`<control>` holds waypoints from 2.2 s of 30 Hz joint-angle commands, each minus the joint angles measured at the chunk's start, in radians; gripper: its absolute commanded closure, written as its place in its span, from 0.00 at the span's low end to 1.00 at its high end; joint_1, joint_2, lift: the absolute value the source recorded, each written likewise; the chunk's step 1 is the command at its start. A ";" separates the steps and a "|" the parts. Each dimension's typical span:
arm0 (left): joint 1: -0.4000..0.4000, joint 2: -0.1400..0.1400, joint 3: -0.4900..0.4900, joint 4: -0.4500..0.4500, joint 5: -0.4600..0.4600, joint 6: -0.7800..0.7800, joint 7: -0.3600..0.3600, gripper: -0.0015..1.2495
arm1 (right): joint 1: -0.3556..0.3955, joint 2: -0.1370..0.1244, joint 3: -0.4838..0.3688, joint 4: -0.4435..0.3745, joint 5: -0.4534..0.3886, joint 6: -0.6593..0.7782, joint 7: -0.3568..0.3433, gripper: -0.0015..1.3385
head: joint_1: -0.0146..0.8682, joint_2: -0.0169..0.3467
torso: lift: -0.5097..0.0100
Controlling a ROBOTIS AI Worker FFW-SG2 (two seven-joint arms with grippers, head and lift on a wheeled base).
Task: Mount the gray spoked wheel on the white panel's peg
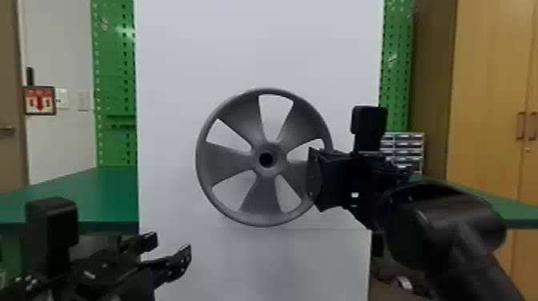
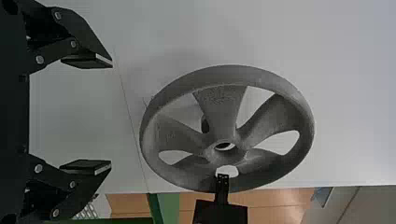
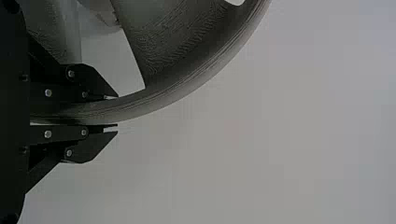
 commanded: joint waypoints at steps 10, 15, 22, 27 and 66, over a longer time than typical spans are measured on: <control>0.000 0.002 -0.002 0.002 0.001 0.000 0.000 0.39 | -0.005 0.007 0.010 0.010 -0.027 0.015 -0.072 0.90 | 0.13 0.03 | 0.06; 0.000 0.002 -0.001 0.002 0.001 0.000 0.000 0.39 | -0.005 0.008 0.018 0.010 -0.032 0.023 -0.098 0.90 | 0.13 0.03 | 0.06; -0.002 0.002 -0.004 0.002 0.000 0.000 0.000 0.39 | -0.013 0.013 0.025 0.022 -0.032 0.018 -0.103 0.90 | 0.13 0.03 | 0.06; -0.003 0.003 -0.008 0.002 0.001 0.000 0.000 0.39 | -0.022 0.022 0.036 0.045 -0.030 0.015 -0.129 0.90 | 0.13 0.03 | 0.06; -0.006 0.012 -0.013 0.003 0.009 0.000 0.005 0.39 | -0.042 0.030 0.031 0.171 -0.009 -0.074 -0.164 0.78 | 0.13 0.03 | 0.06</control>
